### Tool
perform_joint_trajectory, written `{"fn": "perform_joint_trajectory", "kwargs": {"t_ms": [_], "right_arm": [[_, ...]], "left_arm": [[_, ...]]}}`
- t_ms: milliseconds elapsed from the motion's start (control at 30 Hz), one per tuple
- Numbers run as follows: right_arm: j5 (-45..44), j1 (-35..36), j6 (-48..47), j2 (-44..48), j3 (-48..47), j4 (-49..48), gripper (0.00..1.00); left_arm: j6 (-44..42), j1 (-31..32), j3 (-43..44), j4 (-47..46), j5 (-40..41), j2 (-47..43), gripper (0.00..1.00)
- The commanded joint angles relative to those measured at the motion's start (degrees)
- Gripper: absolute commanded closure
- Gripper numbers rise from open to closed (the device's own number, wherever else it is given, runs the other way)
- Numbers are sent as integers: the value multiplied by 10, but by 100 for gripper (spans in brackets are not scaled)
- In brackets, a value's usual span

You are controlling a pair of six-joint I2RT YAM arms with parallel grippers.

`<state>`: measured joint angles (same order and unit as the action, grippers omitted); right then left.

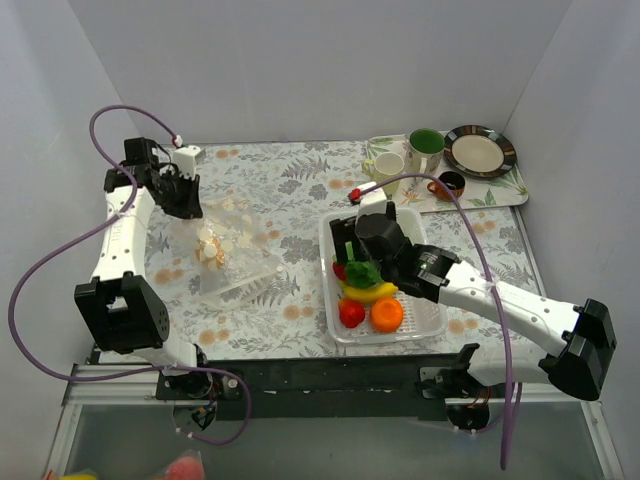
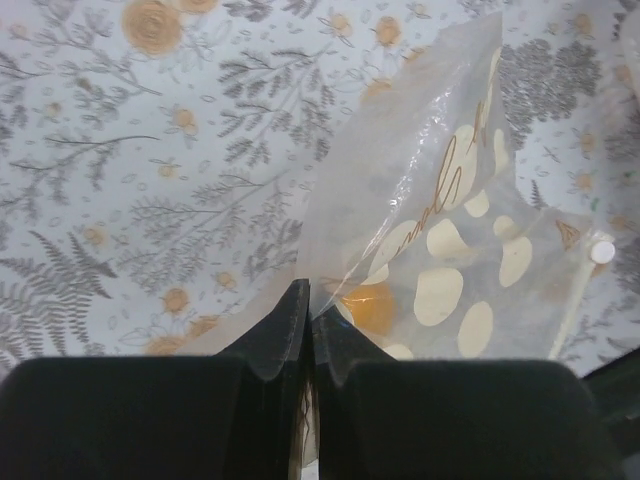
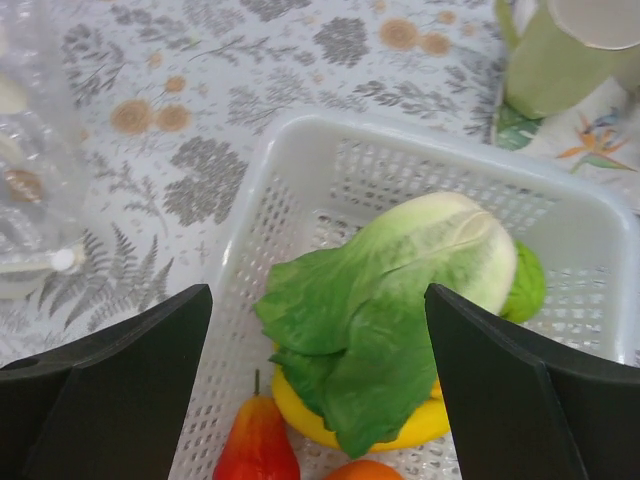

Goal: Open the zip-top bag and remove the fake food

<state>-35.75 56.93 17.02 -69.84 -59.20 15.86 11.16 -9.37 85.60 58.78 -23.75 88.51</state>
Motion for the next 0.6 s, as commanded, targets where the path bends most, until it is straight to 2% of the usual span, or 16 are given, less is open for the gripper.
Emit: {"fn": "perform_joint_trajectory", "kwargs": {"t_ms": [0, 67, 167, 233, 300, 333, 367, 500, 567], "right_arm": [[83, 43, -30, 0, 35, -101, 6], [86, 67, -37, -11, 40, -107, 6], [102, 98, -53, -16, 42, -112, 8], [131, 109, -65, -10, 56, -149, 8], [182, 122, -73, 0, 79, -179, 9], [212, 126, -74, 2, 85, -200, 10], [225, 134, -76, 7, 92, -216, 11], [283, 150, -78, -9, 114, -258, 16], [304, 159, -80, -34, 110, -274, 18]], "left_arm": [[26, 11, -46, 64, -56, -18, 100], [27, 12, -98, 34, -32, -19, 100], [25, 12, -133, -3, 23, -14, 100], [30, 12, -153, -23, 73, -5, 100], [53, 12, -108, 3, 67, 4, 100], [55, 12, -98, 18, 17, 4, 100], [57, 11, -92, 18, 13, 0, 100], [69, 13, -90, 9, 29, 19, 100], [71, 12, -120, -5, 41, 26, 100]]}}
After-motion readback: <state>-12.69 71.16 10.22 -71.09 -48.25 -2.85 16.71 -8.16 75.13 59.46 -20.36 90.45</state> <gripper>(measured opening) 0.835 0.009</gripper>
